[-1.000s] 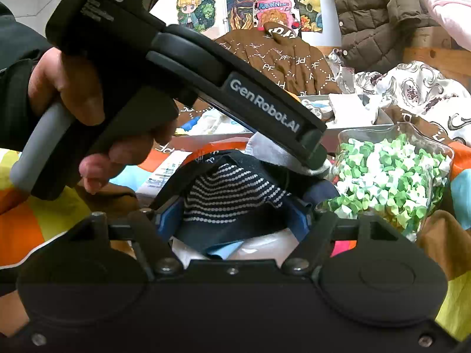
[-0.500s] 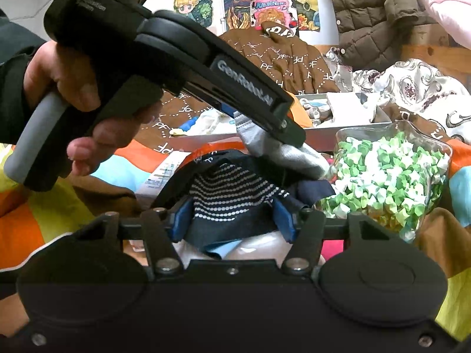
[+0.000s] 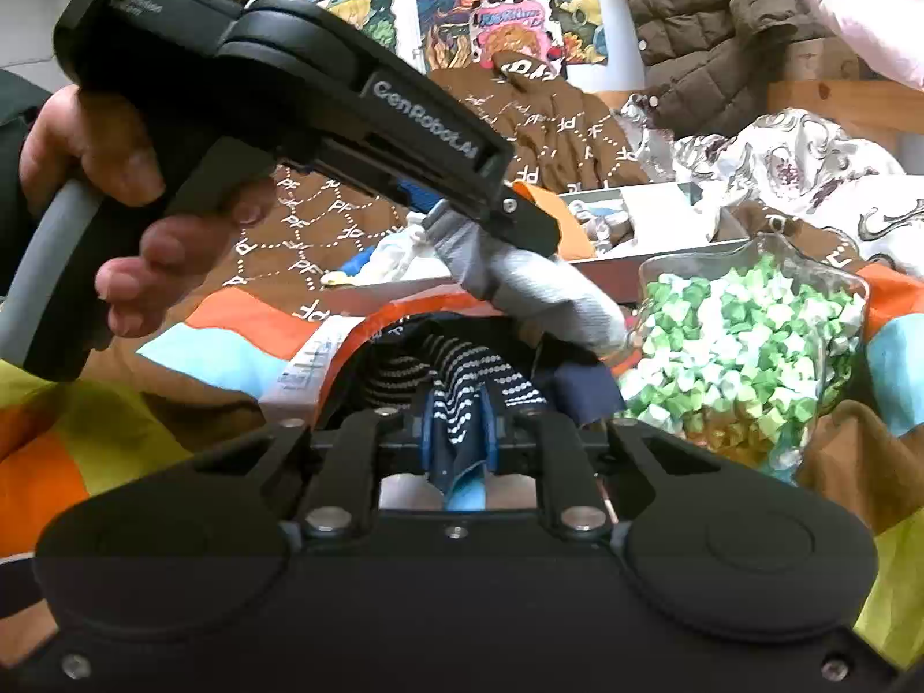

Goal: Organize soft objects
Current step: 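Grasp the grey face mask with the left tool while the right tool grasps the black striped cloth, then lift and carry the grey mask and striped cloth with both tools over the tray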

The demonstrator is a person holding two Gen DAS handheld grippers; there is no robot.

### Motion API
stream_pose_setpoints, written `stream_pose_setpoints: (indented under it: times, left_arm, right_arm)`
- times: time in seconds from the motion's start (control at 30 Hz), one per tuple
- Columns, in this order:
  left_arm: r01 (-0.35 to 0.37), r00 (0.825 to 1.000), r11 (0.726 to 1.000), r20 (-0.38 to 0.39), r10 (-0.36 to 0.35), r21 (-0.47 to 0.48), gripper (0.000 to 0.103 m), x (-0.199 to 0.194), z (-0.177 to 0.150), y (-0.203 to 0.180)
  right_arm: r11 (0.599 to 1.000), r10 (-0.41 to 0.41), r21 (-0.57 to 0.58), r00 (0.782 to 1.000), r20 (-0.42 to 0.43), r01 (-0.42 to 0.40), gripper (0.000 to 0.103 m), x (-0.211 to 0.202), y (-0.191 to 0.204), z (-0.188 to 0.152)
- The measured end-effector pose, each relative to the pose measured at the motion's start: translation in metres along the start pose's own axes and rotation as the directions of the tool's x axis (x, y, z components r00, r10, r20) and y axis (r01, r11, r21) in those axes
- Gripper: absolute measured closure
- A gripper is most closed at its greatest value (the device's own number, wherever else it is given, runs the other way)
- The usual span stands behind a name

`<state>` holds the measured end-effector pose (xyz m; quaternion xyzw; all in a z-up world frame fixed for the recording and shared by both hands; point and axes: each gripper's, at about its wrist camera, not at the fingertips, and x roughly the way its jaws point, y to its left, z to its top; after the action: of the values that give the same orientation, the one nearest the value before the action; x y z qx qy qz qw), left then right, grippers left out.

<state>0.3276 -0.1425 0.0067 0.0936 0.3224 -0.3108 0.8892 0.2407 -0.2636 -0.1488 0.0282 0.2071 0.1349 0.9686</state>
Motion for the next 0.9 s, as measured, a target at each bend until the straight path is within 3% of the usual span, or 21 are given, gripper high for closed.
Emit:
stream_pose_setpoints:
  times: [0.3,0.57,0.9]
  left_arm:
    - [-0.019,0.999,0.999,0.032,0.018,0.032,0.079,-0.021,0.003,-0.011]
    - [-0.041,0.998,0.998,0.052,0.039,0.047,0.08,-0.044,0.007,-0.02]
    - [-0.14,0.987,0.988,0.088,0.135,0.064,0.08,-0.081,0.007,-0.027]
  right_arm:
    - [0.993,-0.114,-0.033,0.993,0.028,0.115,0.102,-0.005,0.001,0.006]
    - [0.987,-0.144,-0.065,0.988,0.063,0.148,0.103,-0.014,0.003,0.012]
    - [0.974,-0.17,-0.124,0.976,0.137,0.188,0.103,-0.027,0.009,0.024]
